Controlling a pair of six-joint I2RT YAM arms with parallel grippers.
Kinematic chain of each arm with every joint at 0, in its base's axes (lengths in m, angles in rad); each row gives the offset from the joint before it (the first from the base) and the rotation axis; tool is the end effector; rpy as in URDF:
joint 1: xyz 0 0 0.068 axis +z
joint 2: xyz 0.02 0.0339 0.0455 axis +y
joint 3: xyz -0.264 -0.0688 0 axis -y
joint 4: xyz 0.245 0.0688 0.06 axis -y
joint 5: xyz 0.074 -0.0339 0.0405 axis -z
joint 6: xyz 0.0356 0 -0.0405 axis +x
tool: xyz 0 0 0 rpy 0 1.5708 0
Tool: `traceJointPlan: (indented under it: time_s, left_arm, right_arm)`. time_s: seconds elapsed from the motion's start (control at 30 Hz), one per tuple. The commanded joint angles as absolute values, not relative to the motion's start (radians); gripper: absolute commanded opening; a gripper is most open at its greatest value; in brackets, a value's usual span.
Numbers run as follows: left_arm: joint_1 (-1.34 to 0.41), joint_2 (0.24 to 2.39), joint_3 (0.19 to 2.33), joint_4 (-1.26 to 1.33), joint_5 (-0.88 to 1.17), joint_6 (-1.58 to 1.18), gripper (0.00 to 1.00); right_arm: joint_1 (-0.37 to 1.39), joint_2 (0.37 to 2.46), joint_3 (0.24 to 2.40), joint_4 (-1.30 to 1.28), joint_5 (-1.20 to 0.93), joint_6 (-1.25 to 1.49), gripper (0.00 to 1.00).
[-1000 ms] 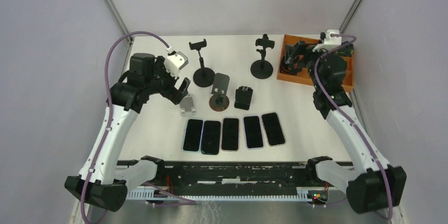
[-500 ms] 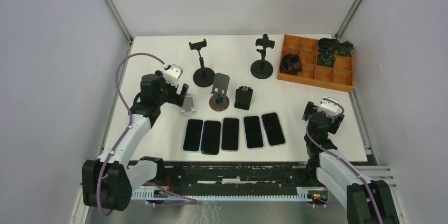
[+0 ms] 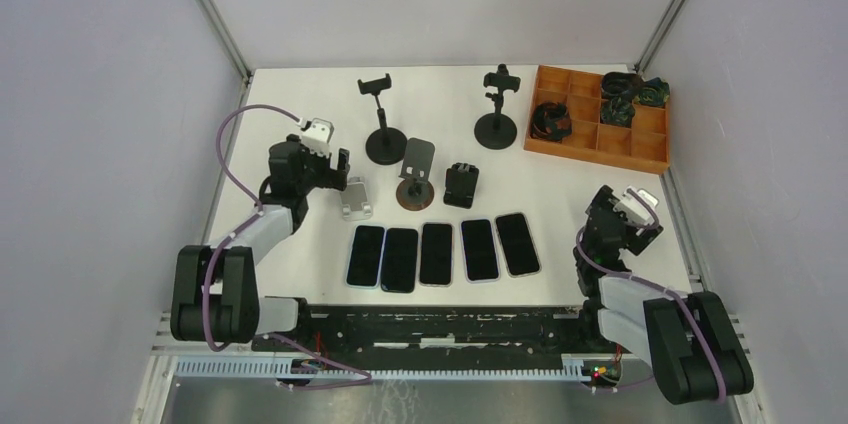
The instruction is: Remove the phone from the phone stand
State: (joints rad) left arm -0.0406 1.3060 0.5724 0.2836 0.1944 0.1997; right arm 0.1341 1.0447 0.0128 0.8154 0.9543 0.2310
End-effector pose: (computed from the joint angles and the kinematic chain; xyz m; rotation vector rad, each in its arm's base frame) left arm 0.2706 -0.0179 0.2014 0.3629 1.9800 -0.0951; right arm 0.1595 -0.0078 0.1420 0.7403 1.5629 -0.5788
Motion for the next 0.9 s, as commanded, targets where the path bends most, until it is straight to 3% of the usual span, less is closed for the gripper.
traceJointPlan:
  time_s: [0.0,0.37,0.53,0.7,0.87]
  left_arm:
    - [-0.037,1.361,0.536,0.434,0.176,0.161,1.0]
    - [-0.031,1.421,0.405,0.772,0.151,0.094,1.0]
    - [-0.008,1.484,0.392,0.867,0.126,0.034,1.0]
    - [0.031,1.495,0.316,1.01,0.111,0.004,1.0]
    - [0.029,1.543,0.149,1.369,0.125,0.005,1.0]
  right_arm:
    - [0.129,1.111,-0.095,1.052,0.949,0.157,0.98]
    - [0.128,1.232,-0.075,1.224,0.805,0.018,0.95]
    - [0.127,1.273,-0.018,1.157,0.811,0.021,0.91]
    - [0.128,1.275,-0.029,1.187,0.751,-0.006,0.98]
    - [0.16,1.3,-0.094,1.372,0.507,-0.168,0.98]
